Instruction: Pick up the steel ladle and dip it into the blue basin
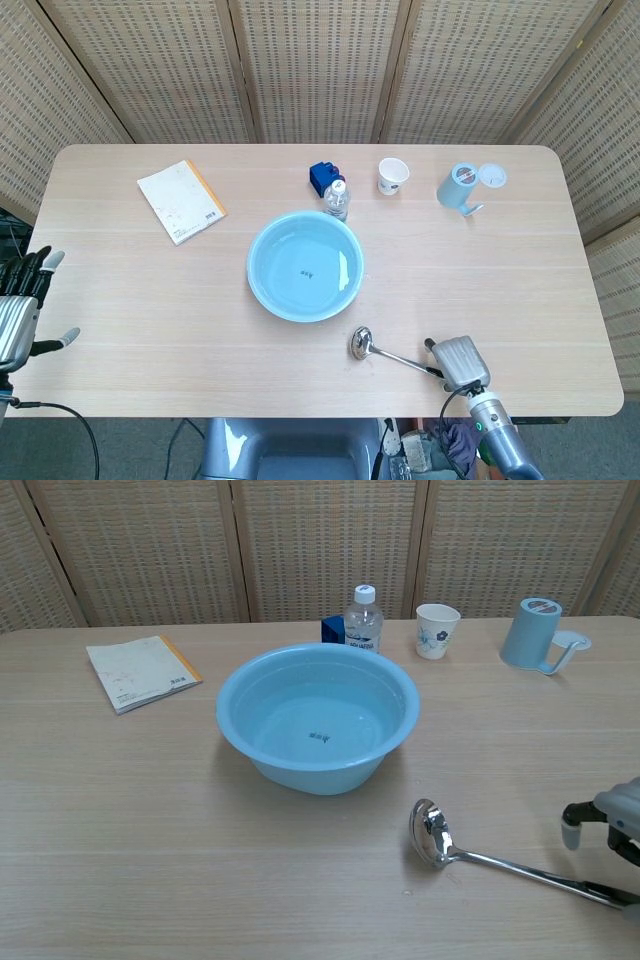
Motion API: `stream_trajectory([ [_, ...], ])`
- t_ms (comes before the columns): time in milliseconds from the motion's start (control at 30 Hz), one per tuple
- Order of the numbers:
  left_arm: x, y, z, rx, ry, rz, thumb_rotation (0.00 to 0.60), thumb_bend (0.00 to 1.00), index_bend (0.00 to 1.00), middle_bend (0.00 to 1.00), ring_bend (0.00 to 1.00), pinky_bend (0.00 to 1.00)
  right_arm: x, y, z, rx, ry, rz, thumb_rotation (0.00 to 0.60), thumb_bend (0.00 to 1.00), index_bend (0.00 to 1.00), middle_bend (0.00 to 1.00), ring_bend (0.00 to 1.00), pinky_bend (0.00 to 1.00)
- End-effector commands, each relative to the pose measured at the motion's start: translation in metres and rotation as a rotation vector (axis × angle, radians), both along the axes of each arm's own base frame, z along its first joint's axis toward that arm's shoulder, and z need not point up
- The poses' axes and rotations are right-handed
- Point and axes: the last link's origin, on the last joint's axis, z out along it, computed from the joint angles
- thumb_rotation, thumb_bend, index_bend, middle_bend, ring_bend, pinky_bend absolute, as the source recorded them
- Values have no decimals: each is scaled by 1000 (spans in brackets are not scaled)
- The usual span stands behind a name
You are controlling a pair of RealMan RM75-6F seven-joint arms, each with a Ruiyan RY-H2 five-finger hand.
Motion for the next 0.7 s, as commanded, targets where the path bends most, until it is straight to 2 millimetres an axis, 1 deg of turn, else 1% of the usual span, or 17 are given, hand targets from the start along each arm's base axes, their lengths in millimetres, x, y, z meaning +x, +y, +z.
stream_trajectory([
  [33, 0, 0, 0, 1, 0, 0, 600, 0, 0, 0, 0, 0, -1, 0, -2, 5, 5, -2, 600, 0, 382, 892, 920, 1000],
  [267, 0, 0, 0, 1, -3, 2, 600, 0, 0, 0, 0, 0, -2, -7, -6, -6, 19, -14, 600, 0, 388, 892, 921, 1000],
  [467, -1, 1, 1, 1, -8, 4, 600, 0, 0, 0, 0, 0, -1, -21, -6, -41, 20, -28, 600, 0, 392, 892, 920, 1000],
  [600, -1, 1, 1, 1, -9, 5, 600, 0, 0, 0, 0, 0, 0, -33, -5, -71, 15, -40, 600, 0, 394, 892, 920, 1000],
  [700, -1, 2, 1, 0, -9, 6, 600, 0, 0, 0, 0, 0, 1, -36, -5, -72, 15, -50, 600, 0, 394, 892, 921, 1000],
])
